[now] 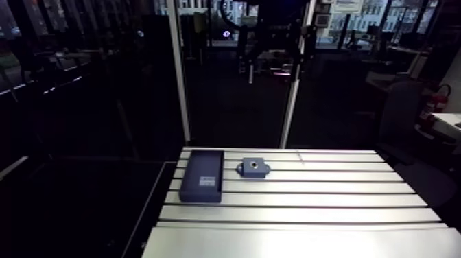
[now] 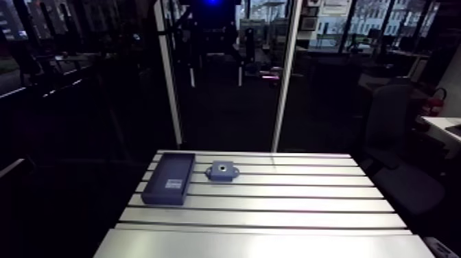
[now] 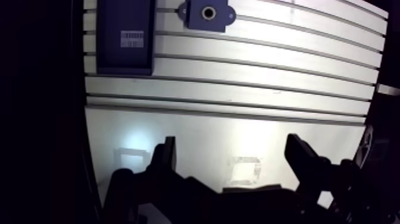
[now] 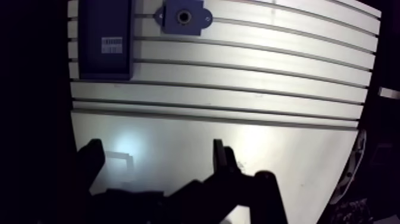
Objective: Pick up the bearing and press it into the housing until flush.
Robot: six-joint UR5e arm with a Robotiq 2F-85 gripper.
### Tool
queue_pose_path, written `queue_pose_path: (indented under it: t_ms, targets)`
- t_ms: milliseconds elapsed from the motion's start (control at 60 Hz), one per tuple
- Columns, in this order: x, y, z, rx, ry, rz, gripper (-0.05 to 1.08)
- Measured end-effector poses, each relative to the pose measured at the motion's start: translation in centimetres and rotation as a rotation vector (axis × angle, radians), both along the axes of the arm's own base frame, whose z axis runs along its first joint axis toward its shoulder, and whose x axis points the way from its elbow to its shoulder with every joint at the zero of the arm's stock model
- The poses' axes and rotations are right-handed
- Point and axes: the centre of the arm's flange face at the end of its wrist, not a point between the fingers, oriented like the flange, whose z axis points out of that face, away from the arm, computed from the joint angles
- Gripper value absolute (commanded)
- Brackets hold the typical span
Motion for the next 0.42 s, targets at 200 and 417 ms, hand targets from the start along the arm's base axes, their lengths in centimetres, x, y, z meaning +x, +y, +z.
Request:
queue_pose_path:
  t_ms: [200,417]
  targets:
    - [-0.13,0.0,-0.04,-0.001,0.0,0.0,0.01]
    - [-0.27,-0.06,-0.13,-0.002,-0.001,0.001,0.01]
